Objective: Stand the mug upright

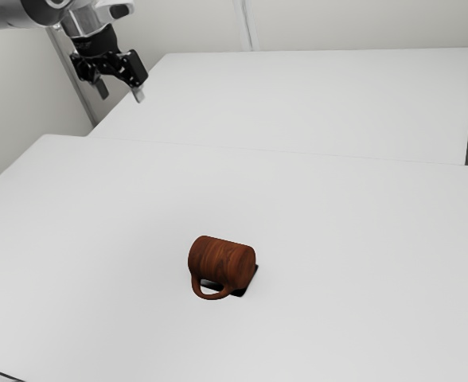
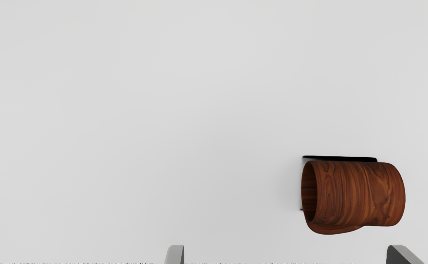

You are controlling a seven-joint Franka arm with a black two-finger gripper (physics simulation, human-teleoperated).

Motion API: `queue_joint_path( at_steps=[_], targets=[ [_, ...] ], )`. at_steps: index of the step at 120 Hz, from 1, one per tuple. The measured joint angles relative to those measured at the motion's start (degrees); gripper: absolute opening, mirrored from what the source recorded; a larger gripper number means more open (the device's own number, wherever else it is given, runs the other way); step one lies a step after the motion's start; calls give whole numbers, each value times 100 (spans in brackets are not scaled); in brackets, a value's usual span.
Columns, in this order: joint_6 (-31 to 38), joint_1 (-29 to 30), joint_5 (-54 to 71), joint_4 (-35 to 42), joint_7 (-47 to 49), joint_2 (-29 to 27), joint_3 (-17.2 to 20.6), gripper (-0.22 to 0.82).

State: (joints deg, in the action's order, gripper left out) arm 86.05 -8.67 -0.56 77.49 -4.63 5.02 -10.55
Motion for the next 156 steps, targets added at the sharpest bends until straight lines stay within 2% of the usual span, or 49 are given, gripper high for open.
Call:
queue_joint_path(
  at_steps=[18,25,38,44,59,82,105,131,156],
  targets=[
    [-97,1,-200,68,43,-2,-137,60],
    [-104,-12,-345,345,56,-109,-200,60],
    [347,-18,-907,2001,-2,-854,-264,60],
    [688,68,-1337,2725,-116,-1030,-315,60],
    [1664,447,-2852,4145,-685,-1127,-348,60],
    [2674,543,-5245,5487,-2042,-1088,-351,60],
    [3005,717,-6520,5851,-3467,-835,-359,60],
    [2809,1080,-7467,6053,-4828,-188,-361,60],
    [2565,878,-8136,6325,-5905,-107,-319,60]
  ],
)
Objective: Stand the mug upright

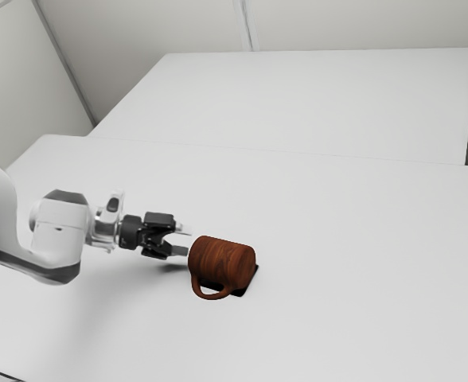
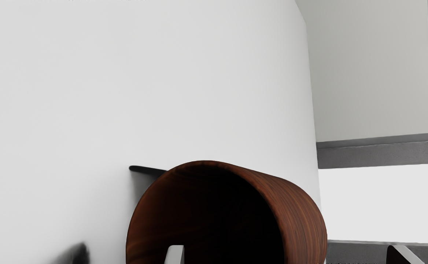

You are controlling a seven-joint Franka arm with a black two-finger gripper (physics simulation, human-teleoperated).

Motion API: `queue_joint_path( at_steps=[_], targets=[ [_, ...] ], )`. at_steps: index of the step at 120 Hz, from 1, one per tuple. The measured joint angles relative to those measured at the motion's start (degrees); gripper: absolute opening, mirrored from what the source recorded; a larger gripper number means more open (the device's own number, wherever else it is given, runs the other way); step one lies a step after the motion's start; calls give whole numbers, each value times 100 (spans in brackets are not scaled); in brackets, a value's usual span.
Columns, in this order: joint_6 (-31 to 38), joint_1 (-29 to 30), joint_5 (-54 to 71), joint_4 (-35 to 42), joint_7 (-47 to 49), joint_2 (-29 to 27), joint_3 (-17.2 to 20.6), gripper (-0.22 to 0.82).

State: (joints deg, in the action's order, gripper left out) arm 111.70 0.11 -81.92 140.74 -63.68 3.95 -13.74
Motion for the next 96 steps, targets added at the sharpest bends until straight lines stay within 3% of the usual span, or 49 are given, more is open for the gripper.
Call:
queue_joint_path(
  at_steps=[81,88,96],
  targets=[
    [-61,15,-713,122,-1796,84,586,60],
    [-39,7,-775,123,-1873,96,612,55],
    [-9,5,-838,128,-1945,106,622,40]
  ],
)
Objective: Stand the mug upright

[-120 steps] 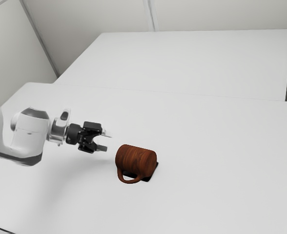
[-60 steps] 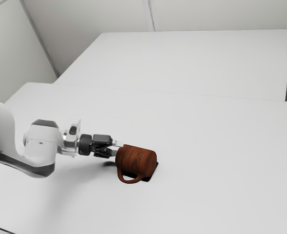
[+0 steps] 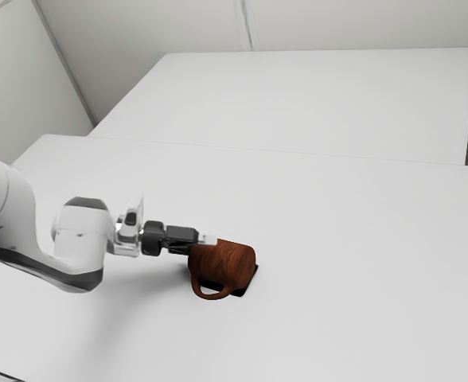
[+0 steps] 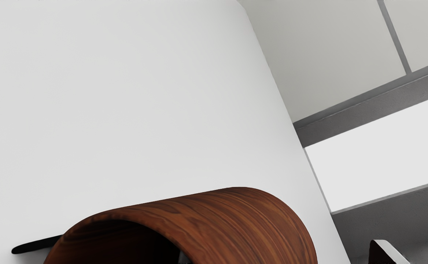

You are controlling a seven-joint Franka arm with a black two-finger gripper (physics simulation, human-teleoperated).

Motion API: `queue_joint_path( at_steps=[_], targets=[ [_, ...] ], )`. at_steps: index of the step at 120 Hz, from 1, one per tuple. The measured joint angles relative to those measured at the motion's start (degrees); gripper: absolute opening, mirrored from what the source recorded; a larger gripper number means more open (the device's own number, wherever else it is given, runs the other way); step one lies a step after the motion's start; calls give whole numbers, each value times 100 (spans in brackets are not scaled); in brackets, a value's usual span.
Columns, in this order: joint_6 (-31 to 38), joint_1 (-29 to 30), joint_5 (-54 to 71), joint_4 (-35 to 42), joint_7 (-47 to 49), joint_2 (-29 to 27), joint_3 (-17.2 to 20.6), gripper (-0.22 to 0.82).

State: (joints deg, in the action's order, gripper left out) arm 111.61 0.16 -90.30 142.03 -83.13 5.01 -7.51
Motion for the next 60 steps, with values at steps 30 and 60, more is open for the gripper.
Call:
queue_joint_path(
  at_steps=[30,60],
  targets=[
    [33,10,-67,4,-155,-39,11,-3],
    [25,62,-136,-55,-242,-270,265,-14]
  ],
)
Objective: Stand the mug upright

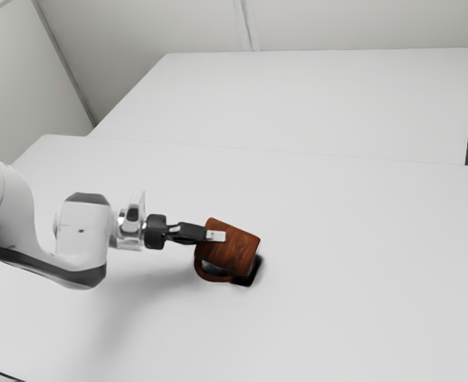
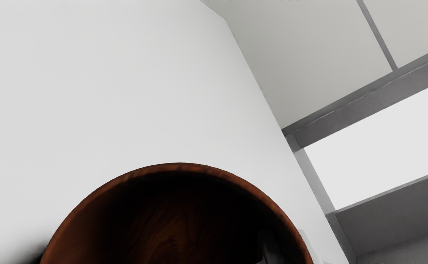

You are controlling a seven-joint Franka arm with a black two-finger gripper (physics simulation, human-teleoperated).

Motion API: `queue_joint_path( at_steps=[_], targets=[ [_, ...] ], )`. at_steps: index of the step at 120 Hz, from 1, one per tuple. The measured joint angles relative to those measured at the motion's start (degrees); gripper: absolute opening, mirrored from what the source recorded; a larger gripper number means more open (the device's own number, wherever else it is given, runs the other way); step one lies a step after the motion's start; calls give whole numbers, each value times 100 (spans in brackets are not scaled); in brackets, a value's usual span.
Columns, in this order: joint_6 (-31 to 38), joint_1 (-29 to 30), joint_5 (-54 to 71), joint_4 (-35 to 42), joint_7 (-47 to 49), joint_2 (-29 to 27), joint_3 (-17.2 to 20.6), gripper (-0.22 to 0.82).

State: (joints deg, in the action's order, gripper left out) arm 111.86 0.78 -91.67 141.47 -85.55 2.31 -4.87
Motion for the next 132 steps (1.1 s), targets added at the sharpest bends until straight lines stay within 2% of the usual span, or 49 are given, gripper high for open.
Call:
queue_joint_path(
  at_steps=[9,19,29,38,48,60,88,119,125,132],
  targets=[
    [103,132,92,-375,45,-148,305,-16],
    [410,124,890,-1083,194,-173,518,-17],
    [1075,118,2472,-1465,495,-189,758,-17],
    [1515,58,4595,-1615,1126,-206,911,-18],
    [1447,-57,6648,-1862,2095,-334,984,-18],
    [1263,-209,7889,-1904,3186,-386,1026,-18],
    [1375,-323,8703,-1406,5188,-356,1045,-18],
    [1681,-87,8813,-1188,6699,-350,1056,-17],
    [1702,-37,8804,-1184,6916,-345,1054,-13],
    [1718,16,8788,-1182,7141,-343,1051,-1]
  ],
)
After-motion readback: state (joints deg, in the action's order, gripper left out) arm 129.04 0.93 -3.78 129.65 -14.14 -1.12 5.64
